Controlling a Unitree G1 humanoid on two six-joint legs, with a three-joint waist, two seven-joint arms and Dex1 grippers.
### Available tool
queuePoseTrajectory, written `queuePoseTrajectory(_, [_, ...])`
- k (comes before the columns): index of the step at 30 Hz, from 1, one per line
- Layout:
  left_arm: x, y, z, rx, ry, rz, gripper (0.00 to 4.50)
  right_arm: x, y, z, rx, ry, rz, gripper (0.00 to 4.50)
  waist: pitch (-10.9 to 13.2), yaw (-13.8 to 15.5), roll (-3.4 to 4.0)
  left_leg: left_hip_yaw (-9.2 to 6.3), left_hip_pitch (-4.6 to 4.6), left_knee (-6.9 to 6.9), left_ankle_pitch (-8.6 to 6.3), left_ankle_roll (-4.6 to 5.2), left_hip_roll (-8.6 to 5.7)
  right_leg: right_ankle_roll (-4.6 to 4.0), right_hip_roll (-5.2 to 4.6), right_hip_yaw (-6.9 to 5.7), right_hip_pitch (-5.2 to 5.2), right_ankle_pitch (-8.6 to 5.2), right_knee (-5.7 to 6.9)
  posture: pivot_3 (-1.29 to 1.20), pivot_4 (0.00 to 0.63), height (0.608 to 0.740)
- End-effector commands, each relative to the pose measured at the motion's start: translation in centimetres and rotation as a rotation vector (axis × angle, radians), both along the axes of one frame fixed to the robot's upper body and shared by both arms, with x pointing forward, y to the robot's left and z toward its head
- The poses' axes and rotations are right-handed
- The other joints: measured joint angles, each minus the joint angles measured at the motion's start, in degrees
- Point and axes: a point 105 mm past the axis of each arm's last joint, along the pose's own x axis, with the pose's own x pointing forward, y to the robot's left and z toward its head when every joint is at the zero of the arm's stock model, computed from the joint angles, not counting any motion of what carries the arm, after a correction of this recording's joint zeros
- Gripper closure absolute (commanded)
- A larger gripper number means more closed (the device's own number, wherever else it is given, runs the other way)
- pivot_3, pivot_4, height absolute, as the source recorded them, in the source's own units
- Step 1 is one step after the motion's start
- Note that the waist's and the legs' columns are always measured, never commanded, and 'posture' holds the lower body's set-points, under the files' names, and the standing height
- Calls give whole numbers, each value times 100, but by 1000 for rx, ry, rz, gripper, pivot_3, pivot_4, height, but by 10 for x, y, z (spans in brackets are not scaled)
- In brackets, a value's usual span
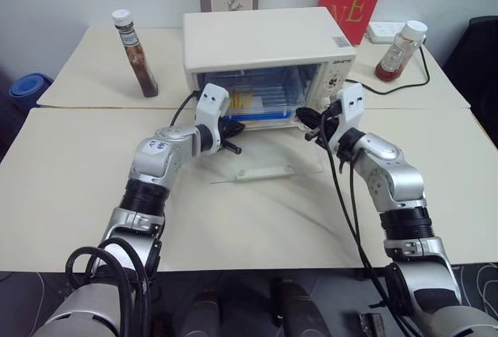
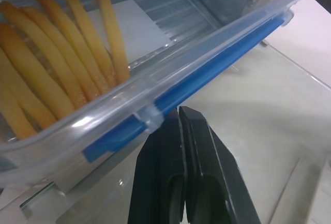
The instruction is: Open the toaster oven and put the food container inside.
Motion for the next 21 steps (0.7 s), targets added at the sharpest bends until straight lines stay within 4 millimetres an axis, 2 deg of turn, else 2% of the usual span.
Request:
queuePoseTrajectory(1, [-10, 19, 26, -57, -61, -4, 4455, -27, -8, 14, -18, -30, 80, 4500, 1, -22, 1, 0, 0, -1, 0, 0, 0, 0, 0, 0, 0, 0, 3, 0, 150, 740])
queuePoseTrajectory(3, [-25, 21, 33, -79, -63, -73, 4455, -46, -9, 12, -42, -5, 144, 4500, 2, -73, 3, 0, -5, -5, 0, 0, 1, -1, 0, 1, -7, 0, 5, 0, 150, 740])
queuePoseTrajectory(5, [-52, 30, 45, -74, -85, -182, 4280, -70, -13, 6, -95, 35, 212, 4500, 3, -118, 5, 0, -6, -12, 0, 0, 2, -1, 0, 1, -10, -1, 4, 0, 150, 740])
queuePoseTrajectory(8, [-88, 46, 56, -37, -101, -299, 3598, -99, -20, -3, -144, 111, 284, 4500, 4, -129, 6, 3, -5, -28, 0, 0, 6, -7, 1, 2, -15, -5, 0, 0, 150, 740])
queuePoseTrajectory(12, [-141, 87, 67, 99, -64, -462, 2354, -137, -28, -29, -184, 260, 351, 4500, 4, -126, 6, 5, 10, -34, 0, 0, 9, -26, 8, 2, -14, -17, -12, 0, 150, 740])
queuePoseTrajectory(16, [-160, 113, 69, 259, -32, -506, 1089, -138, -28, -48, -137, 323, 301, 4500, 4, -116, 5, 11, 19, -32, 2, 3, 11, -62, 10, 1, -10, -38, -17, 0, 150, 740])
queuePoseTrajectory(17, [-162, 117, 69, 295, -34, -511, 755, -134, -27, -55, -131, 336, 280, 4500, 4, -113, 5, 14, 19, -33, 5, 8, 11, -137, 9, 2, -6, -80, -25, 0, 150, 740])
queuePoseTrajectory(18, [-163, 120, 70, 330, -37, -516, 392, -130, -26, -61, -131, 340, 259, 4500, 4, -108, 5, 14, 20, -32, 5, 8, 11, -137, 8, 2, -4, -80, -26, 0, 150, 740])
queuePoseTrajectory(20, [-166, 122, 76, 358, -49, -532, 13, -120, -24, -72, -122, 344, 213, 4500, 4, -103, 3, 13, 21, -31, 6, 8, 11, -138, 9, 1, -2, -80, -25, 0, 150, 740])
queuePoseTrajectory(21, [-167, 123, 80, 355, -56, -538, 13, -114, -23, -75, -116, 337, 191, 4500, 4, -105, 3, 11, 19, -31, 6, 8, 11, -137, 9, -1, -2, -80, -26, 0, 150, 740])
